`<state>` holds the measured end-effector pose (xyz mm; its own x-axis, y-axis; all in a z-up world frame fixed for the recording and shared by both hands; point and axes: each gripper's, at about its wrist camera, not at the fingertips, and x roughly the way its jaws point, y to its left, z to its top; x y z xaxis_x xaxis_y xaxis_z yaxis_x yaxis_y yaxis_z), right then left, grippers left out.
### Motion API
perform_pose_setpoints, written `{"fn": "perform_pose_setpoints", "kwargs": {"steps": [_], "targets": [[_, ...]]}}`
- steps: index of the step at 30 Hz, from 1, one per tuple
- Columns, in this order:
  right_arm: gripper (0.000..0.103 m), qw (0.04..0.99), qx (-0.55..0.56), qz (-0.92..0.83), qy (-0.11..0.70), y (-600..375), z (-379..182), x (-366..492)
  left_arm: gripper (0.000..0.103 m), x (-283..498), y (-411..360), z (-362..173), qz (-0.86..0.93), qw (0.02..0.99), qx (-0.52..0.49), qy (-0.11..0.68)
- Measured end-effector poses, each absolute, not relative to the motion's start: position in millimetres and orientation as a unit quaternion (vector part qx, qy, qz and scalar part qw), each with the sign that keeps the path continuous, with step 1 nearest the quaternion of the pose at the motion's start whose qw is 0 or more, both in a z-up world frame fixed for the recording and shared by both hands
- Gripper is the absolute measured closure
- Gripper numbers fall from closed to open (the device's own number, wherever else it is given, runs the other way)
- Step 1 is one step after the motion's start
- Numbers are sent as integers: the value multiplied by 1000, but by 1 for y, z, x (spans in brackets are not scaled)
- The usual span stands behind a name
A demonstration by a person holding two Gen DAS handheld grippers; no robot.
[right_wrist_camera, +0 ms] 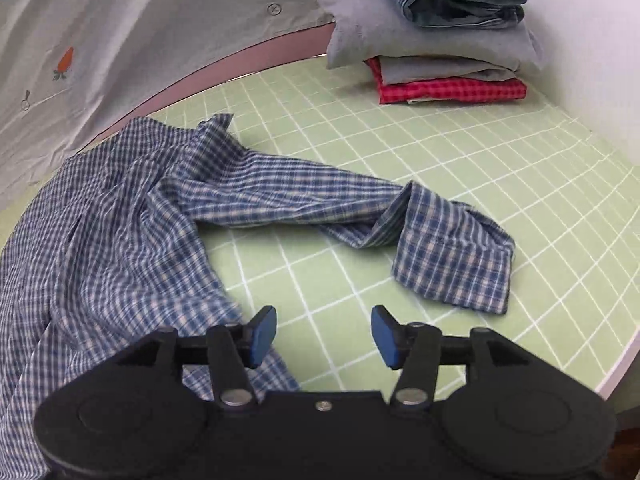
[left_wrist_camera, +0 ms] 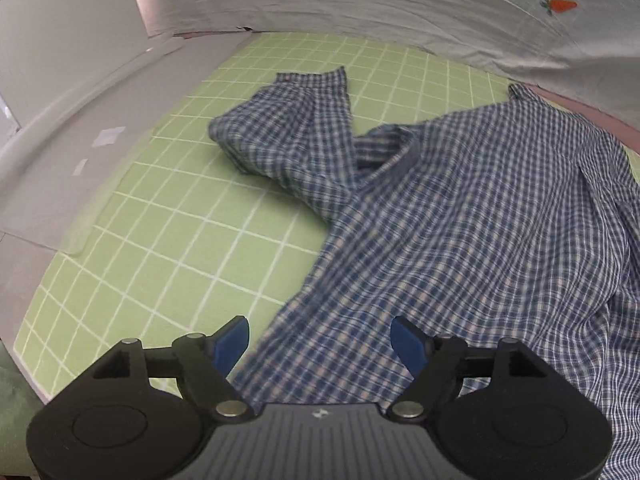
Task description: Fold clothes
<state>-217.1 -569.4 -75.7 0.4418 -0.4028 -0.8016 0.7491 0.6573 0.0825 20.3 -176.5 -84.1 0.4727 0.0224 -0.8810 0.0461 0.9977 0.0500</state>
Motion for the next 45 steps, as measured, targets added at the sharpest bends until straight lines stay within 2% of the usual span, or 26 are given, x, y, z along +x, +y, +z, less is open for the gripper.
{"fn": "perform_pose_setpoints", "kwargs": {"steps": [4, 6, 7, 12, 17, 21, 27, 33, 40, 45], "targets": [[47, 804, 173, -396, 408, -589, -82, -213, 24, 28, -205, -104, -20, 845, 39, 533], [41, 795, 135, -420, 418, -595, -86, -208, 24, 34, -216, -109, -25, 843, 44, 535], [34, 789, 109, -431, 423, -598, -89, -204, 24, 37, -221, -110, -27, 843, 48, 535], [30, 789, 29, -432, 437, -608, -97, -186, 24, 54, -240, -114, -29, 843, 77, 532], [28, 804, 87, -437, 393, -627, -84, -192, 24, 62, -242, -119, -21, 834, 79, 545], [26, 811, 134, -447, 353, -644, -77, -210, 18, 60, -238, -121, -15, 832, 67, 550], [25, 792, 173, -455, 369, -669, -95, -224, 7, 60, -233, -124, -1, 831, 65, 553], [24, 798, 179, -419, 394, -663, -111, -233, 0, 63, -228, -127, 10, 829, 66, 556], [17, 799, 197, -432, 369, -681, -101, -255, 0, 62, -223, -129, 10, 831, 56, 553], [16, 798, 193, -407, 401, -690, -111, -252, 0, 62, -219, -130, 10, 832, 39, 553]]}}
